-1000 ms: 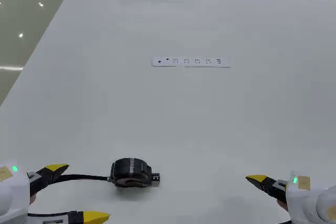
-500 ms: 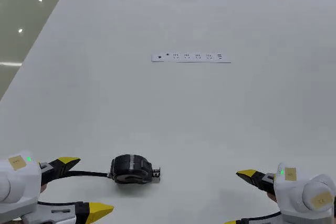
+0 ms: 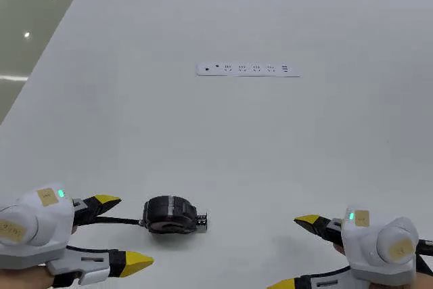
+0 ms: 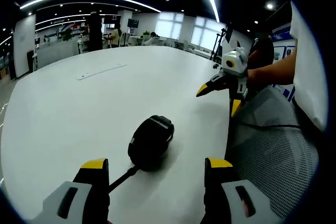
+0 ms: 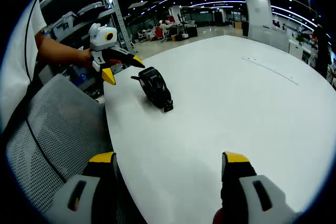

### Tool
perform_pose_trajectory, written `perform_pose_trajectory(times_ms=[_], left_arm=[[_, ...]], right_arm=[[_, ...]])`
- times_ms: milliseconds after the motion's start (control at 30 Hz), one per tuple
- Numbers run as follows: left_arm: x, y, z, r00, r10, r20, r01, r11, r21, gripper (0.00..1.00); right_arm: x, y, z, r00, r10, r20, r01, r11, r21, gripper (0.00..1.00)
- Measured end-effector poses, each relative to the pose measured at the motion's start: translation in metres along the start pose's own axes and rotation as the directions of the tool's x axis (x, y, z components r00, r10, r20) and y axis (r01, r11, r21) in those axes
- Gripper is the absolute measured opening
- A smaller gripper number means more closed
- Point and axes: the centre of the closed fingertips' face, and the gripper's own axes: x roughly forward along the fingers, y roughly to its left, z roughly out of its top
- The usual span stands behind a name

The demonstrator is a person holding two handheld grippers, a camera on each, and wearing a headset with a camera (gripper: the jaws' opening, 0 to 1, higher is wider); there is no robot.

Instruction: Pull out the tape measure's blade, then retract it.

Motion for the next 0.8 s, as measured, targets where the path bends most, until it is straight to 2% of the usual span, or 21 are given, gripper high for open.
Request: perform_pose_trajectory(times_ms=[367, 600, 800], left_arm=[[0.015, 0.008, 0.003, 0.9992, -0.037, -0.014, 0.038, 0.998, 0.044, 0.62], [0.026, 0.012, 0.004, 0.9981, -0.056, -0.025, 0.057, 0.997, 0.051, 0.57], [0.034, 0.012, 0.004, 0.9966, -0.075, -0.034, 0.077, 0.995, 0.067, 0.51]], right_arm=[[0.009, -0.002, 0.003, 0.9999, 0.015, 0.002, -0.015, 1.000, -0.003, 0.81], [0.016, 0.000, 0.001, 0.9992, 0.038, -0.010, -0.038, 0.999, -0.010, 0.82], [0.019, -0.001, 0.000, 0.9988, 0.047, -0.016, -0.047, 0.999, -0.013, 0.82]])
